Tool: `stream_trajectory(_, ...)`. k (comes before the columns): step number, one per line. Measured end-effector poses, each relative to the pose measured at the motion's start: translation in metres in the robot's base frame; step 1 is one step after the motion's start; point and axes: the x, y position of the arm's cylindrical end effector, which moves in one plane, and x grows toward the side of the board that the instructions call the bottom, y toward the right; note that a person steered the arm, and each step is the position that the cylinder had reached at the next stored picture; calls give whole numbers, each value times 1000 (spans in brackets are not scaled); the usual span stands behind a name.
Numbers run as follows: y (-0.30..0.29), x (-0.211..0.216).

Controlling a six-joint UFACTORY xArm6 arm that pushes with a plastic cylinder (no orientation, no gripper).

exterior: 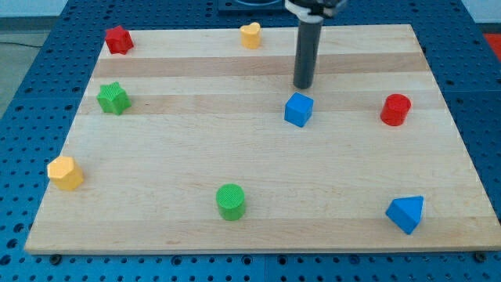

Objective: Move the blue triangle to the center of the board

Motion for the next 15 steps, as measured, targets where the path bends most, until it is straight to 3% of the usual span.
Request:
stream_trajectory(1, -56, 32)
stream_trajectory(2, -54, 73)
stream_trajectory(4, 14, 74)
stream_trajectory(5, 22, 131)
stream_trajectory(6, 148, 140)
stream_trajectory(7, 199, 217)
stream_trajectory(8, 151, 268)
stream_trajectory(9, 73, 261)
stream_trajectory(10, 39, 219)
stream_trajectory(11, 42, 187)
stream_trajectory(12, 83, 183)
stream_trajectory(13, 70, 161)
stream_trajectory(15, -23, 132)
